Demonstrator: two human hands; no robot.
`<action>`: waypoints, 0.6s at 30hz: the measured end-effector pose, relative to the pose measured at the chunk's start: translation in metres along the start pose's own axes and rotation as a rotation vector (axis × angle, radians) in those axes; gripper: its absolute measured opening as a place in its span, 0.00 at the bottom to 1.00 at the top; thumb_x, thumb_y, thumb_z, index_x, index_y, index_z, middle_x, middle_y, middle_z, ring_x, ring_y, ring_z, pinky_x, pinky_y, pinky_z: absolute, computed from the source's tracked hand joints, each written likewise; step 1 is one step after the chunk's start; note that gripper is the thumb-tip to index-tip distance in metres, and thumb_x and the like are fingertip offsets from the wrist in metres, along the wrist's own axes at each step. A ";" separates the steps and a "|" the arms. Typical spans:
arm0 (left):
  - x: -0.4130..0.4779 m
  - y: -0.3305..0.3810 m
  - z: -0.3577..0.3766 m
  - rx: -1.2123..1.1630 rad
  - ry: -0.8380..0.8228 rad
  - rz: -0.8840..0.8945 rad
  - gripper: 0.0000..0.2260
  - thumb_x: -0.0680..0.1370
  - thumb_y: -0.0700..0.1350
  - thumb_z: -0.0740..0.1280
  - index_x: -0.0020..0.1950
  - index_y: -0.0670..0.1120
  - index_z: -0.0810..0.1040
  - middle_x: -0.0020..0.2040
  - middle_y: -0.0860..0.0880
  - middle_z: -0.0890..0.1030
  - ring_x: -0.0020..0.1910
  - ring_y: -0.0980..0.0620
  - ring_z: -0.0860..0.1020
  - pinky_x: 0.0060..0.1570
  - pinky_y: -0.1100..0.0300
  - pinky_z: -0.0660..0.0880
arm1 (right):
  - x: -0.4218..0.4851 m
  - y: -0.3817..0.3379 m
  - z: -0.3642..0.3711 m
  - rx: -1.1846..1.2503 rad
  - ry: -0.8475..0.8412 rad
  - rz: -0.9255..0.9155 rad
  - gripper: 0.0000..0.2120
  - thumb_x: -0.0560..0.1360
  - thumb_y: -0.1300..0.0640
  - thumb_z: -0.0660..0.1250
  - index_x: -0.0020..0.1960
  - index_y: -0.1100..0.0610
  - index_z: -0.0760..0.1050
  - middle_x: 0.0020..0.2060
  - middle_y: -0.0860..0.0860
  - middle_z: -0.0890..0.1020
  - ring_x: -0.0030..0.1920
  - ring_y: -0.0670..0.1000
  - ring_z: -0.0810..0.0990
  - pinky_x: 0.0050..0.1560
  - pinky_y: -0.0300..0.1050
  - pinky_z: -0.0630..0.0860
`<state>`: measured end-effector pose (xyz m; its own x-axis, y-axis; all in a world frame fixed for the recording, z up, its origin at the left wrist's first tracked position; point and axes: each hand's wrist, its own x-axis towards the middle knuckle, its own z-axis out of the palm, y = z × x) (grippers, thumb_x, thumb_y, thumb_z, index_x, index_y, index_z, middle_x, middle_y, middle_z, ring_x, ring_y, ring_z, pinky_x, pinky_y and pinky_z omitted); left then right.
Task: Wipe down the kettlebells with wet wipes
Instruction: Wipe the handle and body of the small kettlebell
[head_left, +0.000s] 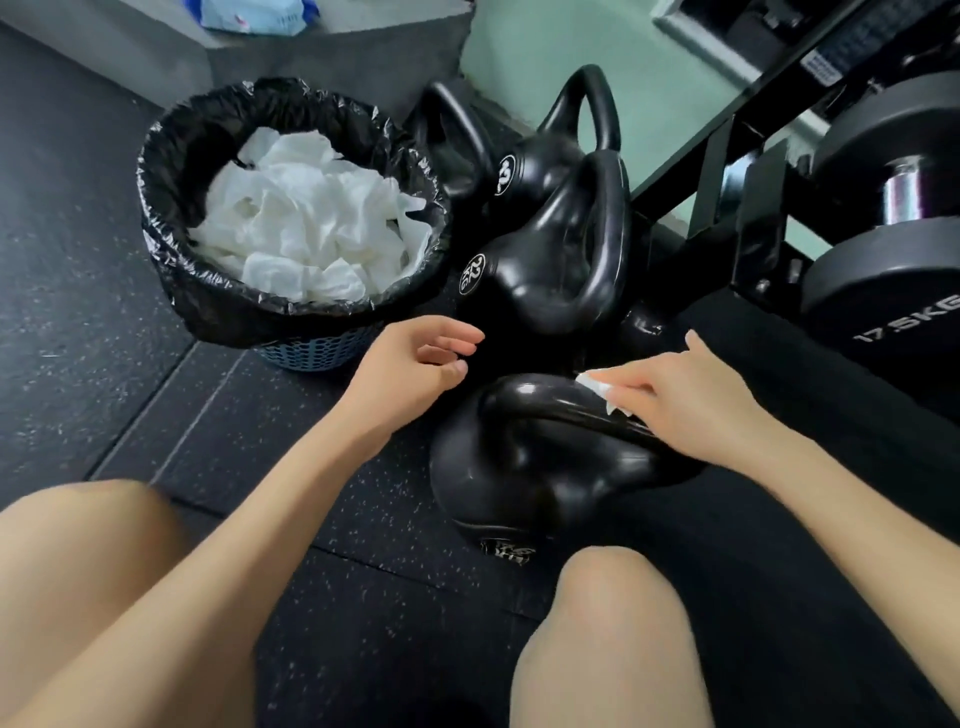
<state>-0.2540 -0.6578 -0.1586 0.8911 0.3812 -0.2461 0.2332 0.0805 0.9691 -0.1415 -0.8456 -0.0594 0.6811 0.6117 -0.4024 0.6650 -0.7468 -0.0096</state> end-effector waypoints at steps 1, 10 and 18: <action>-0.004 0.005 0.005 0.029 -0.001 0.015 0.13 0.74 0.35 0.66 0.49 0.52 0.81 0.50 0.51 0.83 0.51 0.55 0.79 0.55 0.60 0.75 | -0.006 0.006 0.000 0.172 0.050 0.015 0.13 0.79 0.48 0.57 0.59 0.39 0.77 0.29 0.42 0.79 0.38 0.40 0.78 0.75 0.52 0.46; -0.006 0.067 0.057 0.231 -0.372 0.002 0.12 0.71 0.51 0.73 0.53 0.51 0.82 0.47 0.52 0.85 0.48 0.56 0.82 0.56 0.62 0.73 | -0.021 0.045 -0.002 1.354 0.052 0.102 0.10 0.72 0.53 0.67 0.47 0.59 0.78 0.36 0.51 0.83 0.34 0.47 0.81 0.30 0.37 0.74; -0.001 0.052 0.108 0.444 0.049 0.026 0.05 0.69 0.47 0.73 0.41 0.46 0.84 0.41 0.48 0.85 0.42 0.52 0.81 0.49 0.54 0.77 | -0.010 0.067 0.034 0.912 0.495 0.143 0.07 0.74 0.54 0.68 0.51 0.53 0.81 0.44 0.48 0.83 0.47 0.48 0.81 0.51 0.45 0.77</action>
<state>-0.2009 -0.7532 -0.1099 0.8818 0.4222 -0.2100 0.3649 -0.3289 0.8710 -0.1141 -0.9107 -0.0877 0.9214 0.3870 -0.0362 0.2257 -0.6085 -0.7608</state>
